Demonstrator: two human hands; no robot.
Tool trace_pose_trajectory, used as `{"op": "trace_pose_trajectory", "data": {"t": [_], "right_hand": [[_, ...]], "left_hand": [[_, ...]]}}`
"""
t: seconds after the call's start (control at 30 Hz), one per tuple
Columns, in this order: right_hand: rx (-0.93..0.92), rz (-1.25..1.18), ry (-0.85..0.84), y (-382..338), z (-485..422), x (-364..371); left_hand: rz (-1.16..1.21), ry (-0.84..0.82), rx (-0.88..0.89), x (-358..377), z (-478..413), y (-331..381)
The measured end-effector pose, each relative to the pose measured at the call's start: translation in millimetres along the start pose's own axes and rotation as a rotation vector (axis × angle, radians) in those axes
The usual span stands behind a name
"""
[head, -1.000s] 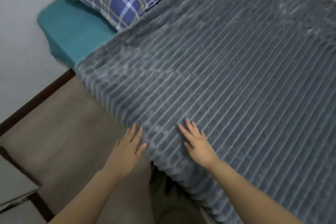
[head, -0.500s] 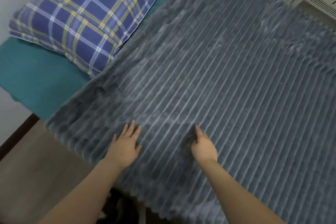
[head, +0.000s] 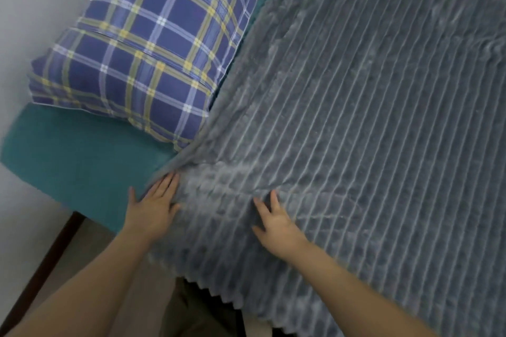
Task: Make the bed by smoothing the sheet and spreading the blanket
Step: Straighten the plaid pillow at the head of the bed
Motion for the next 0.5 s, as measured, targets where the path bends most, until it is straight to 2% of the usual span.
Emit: {"op": "trace_pose_trajectory", "data": {"t": [0.07, 0.13, 0.17, 0.2, 0.33, 0.4, 0.5], "right_hand": [[-0.05, -0.261, 0.151, -45, -4, -28], [-0.066, -0.456, 0.338, -89, -9, -66], [-0.064, -0.562, 0.386, -110, -15, -83], [-0.051, -0.699, 0.372, -129, -23, -97], [0.066, -1.191, 0.051, -202, -62, -126], [0.142, -1.296, -0.008, -228, -75, -143], [0.185, -1.296, 0.01, -259, -74, -181]], "left_hand": [[0.079, 0.044, 0.149, -14, -2, -19], [0.41, 0.199, 0.231, -34, -5, -32], [0.567, 0.285, 0.199, -46, -6, -42], [0.708, 0.357, 0.13, -58, -8, -54], [1.38, 0.52, -0.227, -89, -21, -110], [1.665, 0.585, -0.311, -115, -34, -136], [1.838, 0.572, -0.388, -166, -49, -162]]}}
Point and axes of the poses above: each hand's wrist, its own z-axis away from the middle knuckle, its own x-axis out of the palm, y = z × x, the point moved 8 cm from there along -z, towards the middle knuckle, and after that the axes turned 15 degrees about x, right-handed, at the moved point
